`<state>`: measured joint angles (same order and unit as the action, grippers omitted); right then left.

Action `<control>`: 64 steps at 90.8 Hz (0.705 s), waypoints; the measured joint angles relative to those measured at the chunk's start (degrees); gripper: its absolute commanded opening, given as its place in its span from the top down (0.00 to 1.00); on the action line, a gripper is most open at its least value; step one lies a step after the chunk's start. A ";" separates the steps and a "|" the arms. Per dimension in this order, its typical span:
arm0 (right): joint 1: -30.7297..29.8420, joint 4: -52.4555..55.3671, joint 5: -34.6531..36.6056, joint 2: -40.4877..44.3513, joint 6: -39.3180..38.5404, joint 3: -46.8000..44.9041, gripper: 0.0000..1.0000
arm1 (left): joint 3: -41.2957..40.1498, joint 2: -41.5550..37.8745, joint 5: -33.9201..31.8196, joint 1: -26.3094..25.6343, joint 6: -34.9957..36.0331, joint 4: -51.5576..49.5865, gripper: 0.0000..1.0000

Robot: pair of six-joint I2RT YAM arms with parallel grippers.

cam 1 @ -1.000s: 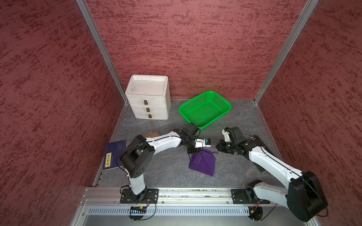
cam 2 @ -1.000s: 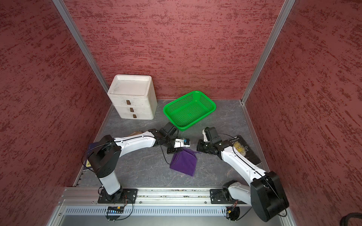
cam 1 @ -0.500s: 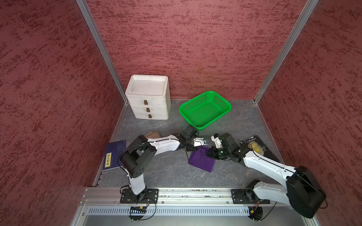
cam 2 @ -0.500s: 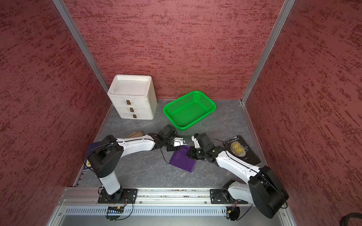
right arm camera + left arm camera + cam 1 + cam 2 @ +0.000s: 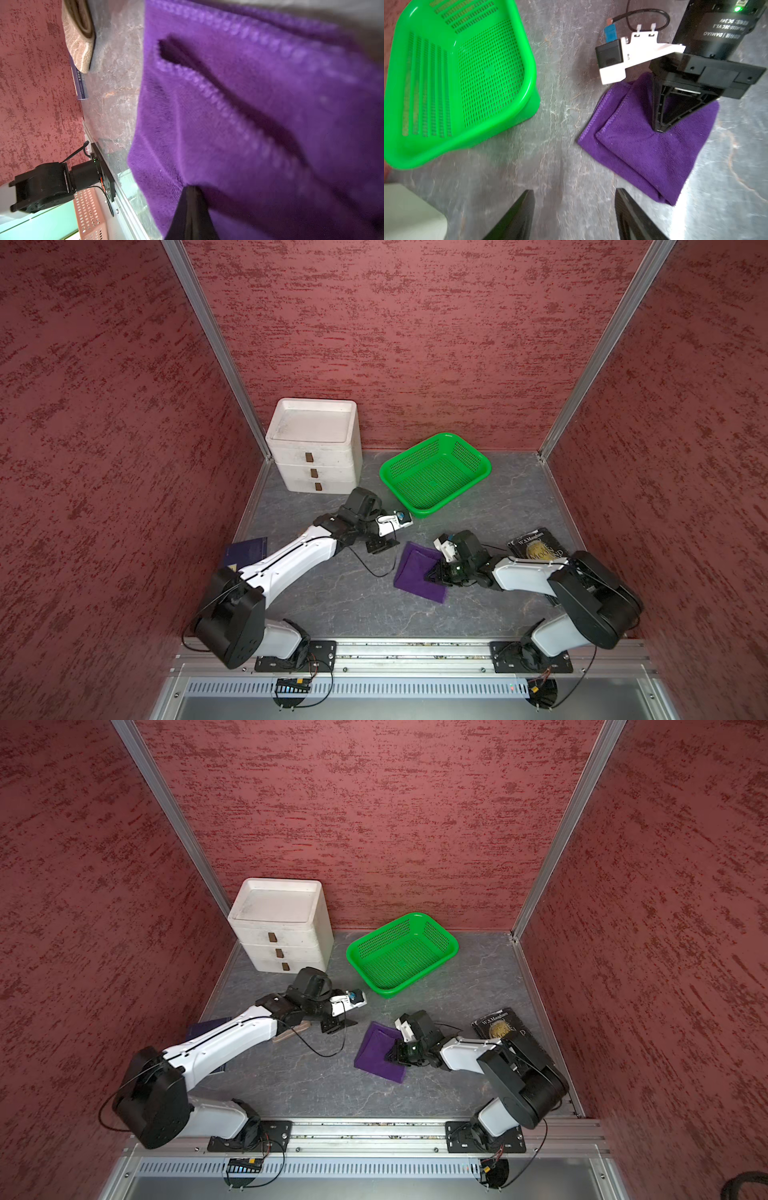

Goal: Fold the square dishcloth
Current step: Fold the cleaning item at the center of the board, then smooth out the cleaning item at the center of the board.

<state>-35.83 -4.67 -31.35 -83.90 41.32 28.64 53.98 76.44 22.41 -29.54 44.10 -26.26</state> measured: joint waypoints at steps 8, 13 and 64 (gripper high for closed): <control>-1.66 2.05 0.90 6.43 -0.02 0.33 0.97 | -2.23 -4.66 3.34 4.26 -0.44 -2.75 0.25; -3.15 1.90 1.01 8.68 0.04 0.55 0.97 | -3.80 -6.86 5.38 7.04 -0.42 -4.04 0.23; -5.79 -27.32 -5.84 -7.69 6.16 -9.70 0.95 | -8.87 -10.12 20.46 31.26 -0.81 -12.50 0.02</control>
<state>-41.63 -31.99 -37.19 -91.59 47.48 18.94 45.10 66.32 42.87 1.72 43.29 -38.76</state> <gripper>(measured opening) 0.049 0.946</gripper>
